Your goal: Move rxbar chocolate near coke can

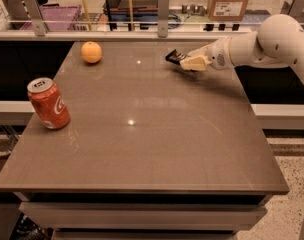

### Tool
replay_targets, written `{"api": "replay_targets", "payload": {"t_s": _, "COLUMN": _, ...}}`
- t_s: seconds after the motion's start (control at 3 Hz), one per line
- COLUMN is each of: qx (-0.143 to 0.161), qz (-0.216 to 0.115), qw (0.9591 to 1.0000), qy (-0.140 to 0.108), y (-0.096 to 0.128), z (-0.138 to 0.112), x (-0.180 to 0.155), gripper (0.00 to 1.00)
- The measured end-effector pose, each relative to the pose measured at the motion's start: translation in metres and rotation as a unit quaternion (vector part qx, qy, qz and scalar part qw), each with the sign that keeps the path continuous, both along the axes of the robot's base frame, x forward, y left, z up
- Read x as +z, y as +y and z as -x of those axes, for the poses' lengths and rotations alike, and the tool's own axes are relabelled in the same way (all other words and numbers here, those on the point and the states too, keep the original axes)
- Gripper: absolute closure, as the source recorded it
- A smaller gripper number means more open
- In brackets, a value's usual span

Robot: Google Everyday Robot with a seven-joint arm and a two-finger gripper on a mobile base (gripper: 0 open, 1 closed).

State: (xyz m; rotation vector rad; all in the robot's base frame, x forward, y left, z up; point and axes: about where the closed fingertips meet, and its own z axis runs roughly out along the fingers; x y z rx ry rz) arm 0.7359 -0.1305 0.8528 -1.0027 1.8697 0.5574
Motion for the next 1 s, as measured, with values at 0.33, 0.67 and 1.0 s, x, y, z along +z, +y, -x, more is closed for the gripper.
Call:
{"api": "replay_targets", "payload": {"t_s": 0.33, "qx": 0.005, "qz": 0.011, "qw": 0.9999, "qy": -0.002, "y": 0.005, "z": 0.004, "x": 0.008, "gripper": 1.00}}
{"api": "replay_targets", "payload": {"t_s": 0.67, "qx": 0.011, "qz": 0.024, "qw": 0.9996, "qy": -0.003, "y": 0.007, "z": 0.013, "x": 0.020, "gripper": 1.00}}
{"api": "replay_targets", "payload": {"t_s": 1.0, "qx": 0.023, "qz": 0.028, "qw": 0.9993, "qy": -0.005, "y": 0.008, "z": 0.023, "x": 0.035, "gripper": 1.00}}
